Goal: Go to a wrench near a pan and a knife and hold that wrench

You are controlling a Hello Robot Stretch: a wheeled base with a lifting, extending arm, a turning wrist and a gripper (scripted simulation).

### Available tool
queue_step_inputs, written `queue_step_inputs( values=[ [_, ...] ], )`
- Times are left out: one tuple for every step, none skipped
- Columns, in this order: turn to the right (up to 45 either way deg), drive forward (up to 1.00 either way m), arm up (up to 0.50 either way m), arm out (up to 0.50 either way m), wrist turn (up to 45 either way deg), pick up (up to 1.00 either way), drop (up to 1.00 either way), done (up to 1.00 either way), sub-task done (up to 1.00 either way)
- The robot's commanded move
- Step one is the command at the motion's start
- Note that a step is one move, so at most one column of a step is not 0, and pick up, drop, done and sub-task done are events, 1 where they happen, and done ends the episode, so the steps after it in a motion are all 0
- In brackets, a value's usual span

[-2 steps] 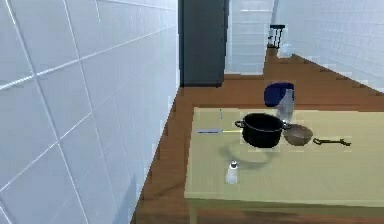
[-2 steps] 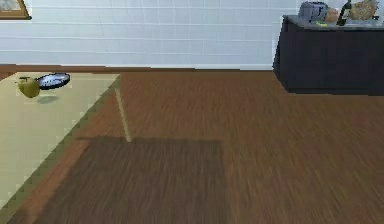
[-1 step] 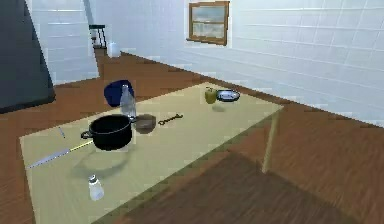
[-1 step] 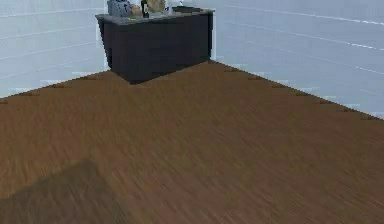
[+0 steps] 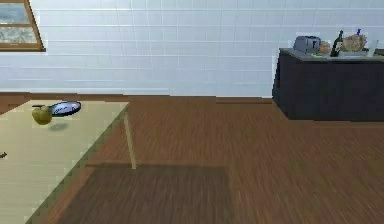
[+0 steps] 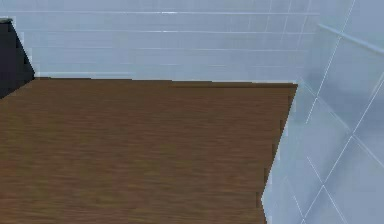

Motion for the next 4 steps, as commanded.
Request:
queue_step_inputs(
  values=[
    [0.0, 0.90, 0.00, 0.00, 0.0, 0.00, 0.00, 0.00, 0.00],
    [-45.0, 0.00, 0.00, 0.00, 0.0, 0.00, 0.00, 0.00, 0.00],
    [-45.0, 0.00, 0.00, 0.00, 0.0, 0.00, 0.00, 0.00, 0.00],
    [-45.0, 0.00, 0.00, 0.00, 0.0, 0.00, 0.00, 0.00, 0.00]
  ],
)
